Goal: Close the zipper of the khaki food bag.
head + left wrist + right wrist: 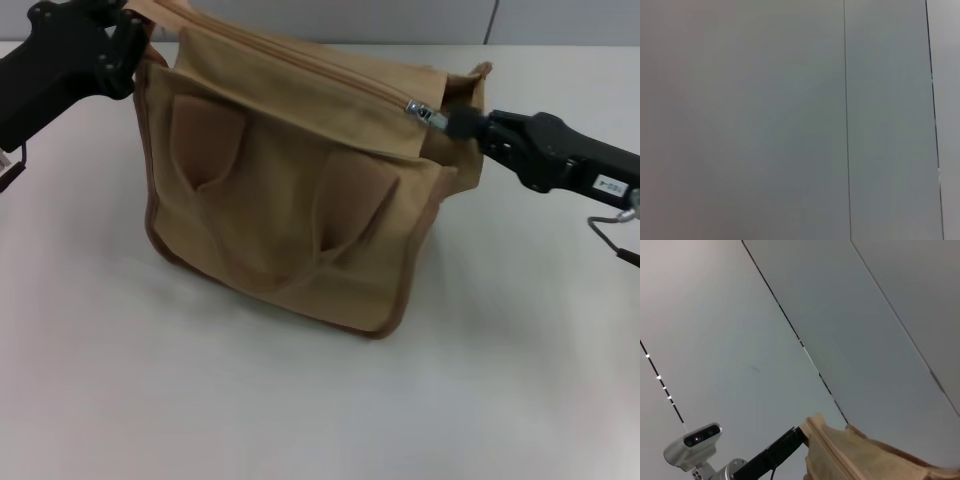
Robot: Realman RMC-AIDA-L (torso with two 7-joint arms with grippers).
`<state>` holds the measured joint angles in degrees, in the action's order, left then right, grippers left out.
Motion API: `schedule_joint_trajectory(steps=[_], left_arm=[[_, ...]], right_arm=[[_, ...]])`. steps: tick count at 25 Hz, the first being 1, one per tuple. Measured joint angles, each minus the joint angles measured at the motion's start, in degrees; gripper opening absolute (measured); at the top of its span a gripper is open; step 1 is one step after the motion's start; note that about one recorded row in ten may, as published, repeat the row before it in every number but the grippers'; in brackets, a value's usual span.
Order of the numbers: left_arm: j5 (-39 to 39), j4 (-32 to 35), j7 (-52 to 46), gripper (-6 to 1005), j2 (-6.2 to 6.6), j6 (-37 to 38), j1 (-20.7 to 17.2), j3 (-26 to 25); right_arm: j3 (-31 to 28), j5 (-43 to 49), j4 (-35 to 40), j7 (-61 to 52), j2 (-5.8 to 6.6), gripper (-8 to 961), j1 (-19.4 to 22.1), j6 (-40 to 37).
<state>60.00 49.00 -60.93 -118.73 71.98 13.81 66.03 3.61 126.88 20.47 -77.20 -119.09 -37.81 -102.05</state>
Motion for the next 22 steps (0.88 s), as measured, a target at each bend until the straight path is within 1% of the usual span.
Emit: schedule_joint_trajectory(steps=[3,5,10,11,12,13,14,15,20,22], left_arm=[[0.0,-0.5,0.0,154,0.03,0.0,-0.2,-0.5],[0.0,-0.6,0.0,155,0.04,0.0,-0.5,-0.5],[0.0,-0.6,0.4,158,0.07,1.3,-1.5,-0.6],[0.0,-0.6,1.5,158,0.08,3.9,-1.9,-0.8],[0.0,-0.7,1.8,159,0.08,5.0,-2.0,-0.9],[-1.0,-1.4,2.3,160,0.00,8.4,-2.2,-1.5],[-1.0,-1.4,2.3,160,0.00,8.4,-2.2,-1.5],[-1.7,-1.8,2.2,161,-0.05,9.3,-2.2,-1.7],[-10.9,-7.0,2.2,163,0.00,16.7,-1.7,-2.0],[-13.4,-7.5,2.0,164,0.08,18.4,-1.7,-2.1]], right_arm=[[-0.5,-0.8,1.4,-0.1,-0.01,1,1.8,-2.1],[-0.5,-1.3,1.5,-0.1,-0.01,1,2.4,-2.4],[-0.1,-6.3,1.5,0.2,-0.01,2,4.8,-3.3],[0.0,-7.0,1.4,0.3,-0.01,3,5.3,-3.4],[0.0,-7.4,1.2,0.4,-0.01,5,5.5,-3.5],[0.0,-7.6,1.1,0.5,-0.02,6,5.7,-3.5],[0.0,-7.7,1.0,0.7,-0.05,8,5.8,-3.5],[0.0,-7.7,1.0,0.8,-0.09,9,5.8,-3.4],[-0.2,-7.6,0.1,2.1,-0.19,17,6.1,-2.8],[-0.2,-7.7,-0.6,3.0,-0.18,59,6.2,-2.7]])
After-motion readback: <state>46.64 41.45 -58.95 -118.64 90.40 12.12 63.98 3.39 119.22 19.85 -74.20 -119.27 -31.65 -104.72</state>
